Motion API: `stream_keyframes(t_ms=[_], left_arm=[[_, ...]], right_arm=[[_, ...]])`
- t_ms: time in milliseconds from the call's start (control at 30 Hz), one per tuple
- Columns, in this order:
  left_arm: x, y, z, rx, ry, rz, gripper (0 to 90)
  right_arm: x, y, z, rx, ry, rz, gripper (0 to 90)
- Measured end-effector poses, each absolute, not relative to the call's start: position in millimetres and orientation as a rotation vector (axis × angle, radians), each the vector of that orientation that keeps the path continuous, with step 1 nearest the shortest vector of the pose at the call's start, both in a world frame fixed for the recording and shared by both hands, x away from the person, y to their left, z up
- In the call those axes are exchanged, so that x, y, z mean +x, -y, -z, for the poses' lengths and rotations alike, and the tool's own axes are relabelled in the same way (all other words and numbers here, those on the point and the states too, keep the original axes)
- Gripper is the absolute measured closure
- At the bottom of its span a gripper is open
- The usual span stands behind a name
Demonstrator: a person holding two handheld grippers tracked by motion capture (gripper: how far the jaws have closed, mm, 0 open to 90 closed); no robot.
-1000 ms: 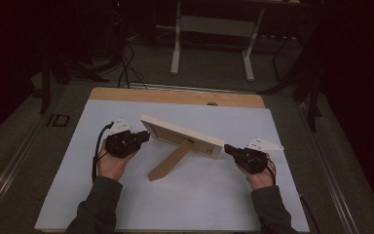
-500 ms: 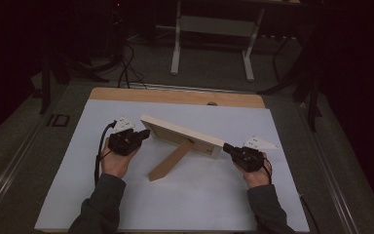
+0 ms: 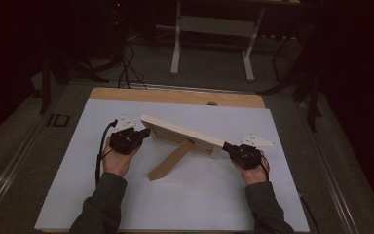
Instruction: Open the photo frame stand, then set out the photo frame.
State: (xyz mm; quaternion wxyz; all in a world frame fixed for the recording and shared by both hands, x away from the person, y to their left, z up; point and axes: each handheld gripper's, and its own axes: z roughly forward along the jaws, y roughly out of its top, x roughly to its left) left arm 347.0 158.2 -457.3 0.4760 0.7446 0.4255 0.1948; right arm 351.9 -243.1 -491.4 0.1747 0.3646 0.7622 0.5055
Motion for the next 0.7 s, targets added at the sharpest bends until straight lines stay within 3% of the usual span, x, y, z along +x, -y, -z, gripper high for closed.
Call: stream_keyframes(t_ms=[700], left_arm=[[349.0, -157.8, 458.8, 1.82, -1.042, -0.479, 90.0]], right_arm=[[359.7, 234.4, 495.0, 1.036, -2.182, -1.432, 89.6]])
